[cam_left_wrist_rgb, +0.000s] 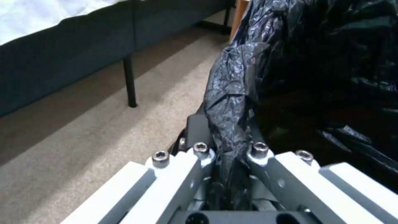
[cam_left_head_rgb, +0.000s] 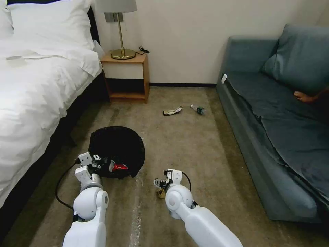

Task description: Pick up the trash bin, then pick up the garbage on the floor and place it into the trash bin.

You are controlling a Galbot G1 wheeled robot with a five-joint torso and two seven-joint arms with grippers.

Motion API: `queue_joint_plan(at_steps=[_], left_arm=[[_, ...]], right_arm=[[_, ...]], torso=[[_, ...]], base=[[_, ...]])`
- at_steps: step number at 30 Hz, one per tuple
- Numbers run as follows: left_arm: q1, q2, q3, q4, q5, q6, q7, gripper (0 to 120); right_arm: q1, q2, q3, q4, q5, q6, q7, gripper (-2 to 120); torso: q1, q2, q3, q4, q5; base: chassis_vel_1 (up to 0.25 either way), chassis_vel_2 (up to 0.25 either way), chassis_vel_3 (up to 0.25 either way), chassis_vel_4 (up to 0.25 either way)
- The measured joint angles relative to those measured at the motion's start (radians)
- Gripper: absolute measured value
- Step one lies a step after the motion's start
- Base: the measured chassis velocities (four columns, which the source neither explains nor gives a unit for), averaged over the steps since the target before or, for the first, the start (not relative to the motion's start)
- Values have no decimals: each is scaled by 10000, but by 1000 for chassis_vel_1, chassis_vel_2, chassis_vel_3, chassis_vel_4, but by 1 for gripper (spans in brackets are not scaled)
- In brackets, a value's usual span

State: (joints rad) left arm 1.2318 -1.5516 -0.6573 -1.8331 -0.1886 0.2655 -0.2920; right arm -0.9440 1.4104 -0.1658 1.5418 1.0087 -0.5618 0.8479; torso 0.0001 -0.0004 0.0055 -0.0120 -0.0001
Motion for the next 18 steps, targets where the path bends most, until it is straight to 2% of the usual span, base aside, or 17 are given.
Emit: queue_joint_plan(at_steps=[3,5,10,18], left_arm=[[-15,-25,-1,21,59,-25,-5,3],[-47,-103,55,26,263,-47,-10,3],[-70,-186,175,42,494,-79,20,3],[-141,-305,232,207,710,-152,82,3]], right_arm=[[0,118,172,-268,26,-52,-34,100],[144,535,596,-999,-105,-63,-285,100],[273,924,949,-1627,-499,-29,-750,100],[282,1312,1263,-2460,-1192,164,-1382,100]], torso=[[0,0,1,0,-1],[0,0,0,0,0],[0,0,1,0,0],[0,0,1,0,-1]], base=[[0,0,0,0],[0,0,0,0],[0,0,0,0],[0,0,0,0]])
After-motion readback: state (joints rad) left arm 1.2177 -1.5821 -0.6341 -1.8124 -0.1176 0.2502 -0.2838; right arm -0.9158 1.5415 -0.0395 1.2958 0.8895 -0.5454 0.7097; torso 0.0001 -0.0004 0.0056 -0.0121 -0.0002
